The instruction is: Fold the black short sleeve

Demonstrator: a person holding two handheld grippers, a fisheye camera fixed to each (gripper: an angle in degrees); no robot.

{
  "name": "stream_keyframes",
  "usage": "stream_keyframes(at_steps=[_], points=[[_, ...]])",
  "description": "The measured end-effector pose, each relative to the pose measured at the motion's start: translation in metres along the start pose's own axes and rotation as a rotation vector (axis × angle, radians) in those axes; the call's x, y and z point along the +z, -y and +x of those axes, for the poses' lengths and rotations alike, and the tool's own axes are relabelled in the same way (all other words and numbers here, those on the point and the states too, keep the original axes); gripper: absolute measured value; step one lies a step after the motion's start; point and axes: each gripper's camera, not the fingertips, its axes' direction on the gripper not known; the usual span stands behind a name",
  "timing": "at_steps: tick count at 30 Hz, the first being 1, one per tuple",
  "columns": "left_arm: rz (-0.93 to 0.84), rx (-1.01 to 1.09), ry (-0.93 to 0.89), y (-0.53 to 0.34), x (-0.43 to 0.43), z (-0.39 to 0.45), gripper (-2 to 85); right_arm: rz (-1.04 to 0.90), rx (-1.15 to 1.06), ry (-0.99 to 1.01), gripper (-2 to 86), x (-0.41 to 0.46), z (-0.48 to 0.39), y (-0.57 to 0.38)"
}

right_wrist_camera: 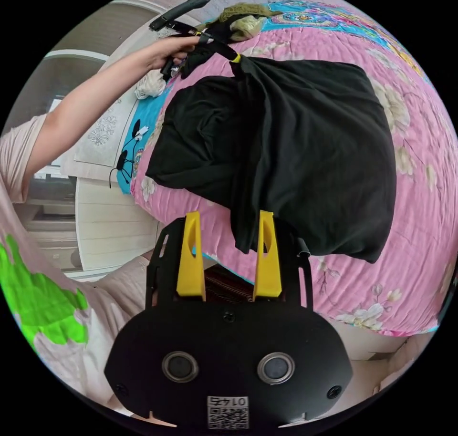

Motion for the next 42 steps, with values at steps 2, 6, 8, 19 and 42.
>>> stream_keyframes(at_steps=[2, 6, 8, 19, 42], points=[[0.000, 0.028, 0.036, 0.011, -0.016, 0.003, 13.6, 0.040, 0.049, 0.017, 16.7, -0.012, 0.012, -0.011], [-0.048, 0.119, 0.183, 0.034, -0.032, 0.023, 15.1, 0.103, 0.194, 0.039, 15.4, -0.029, 0.049, -0.040], [-0.090, 0.148, 0.258, 0.042, -0.036, 0.029, 15.9, 0.114, 0.252, 0.020, 14.6, -0.030, 0.067, -0.051], [0.024, 0.098, -0.179, 0.011, -0.014, -0.018, 17.6, 0.168, 0.318, 0.104, 13.7, -0.024, 0.109, -0.059], [0.135, 0.345, -0.002, 0.114, 0.005, 0.105, 22.1, 0.224, 0.466, -0.020, 13.6, -0.008, 0.131, -0.081]])
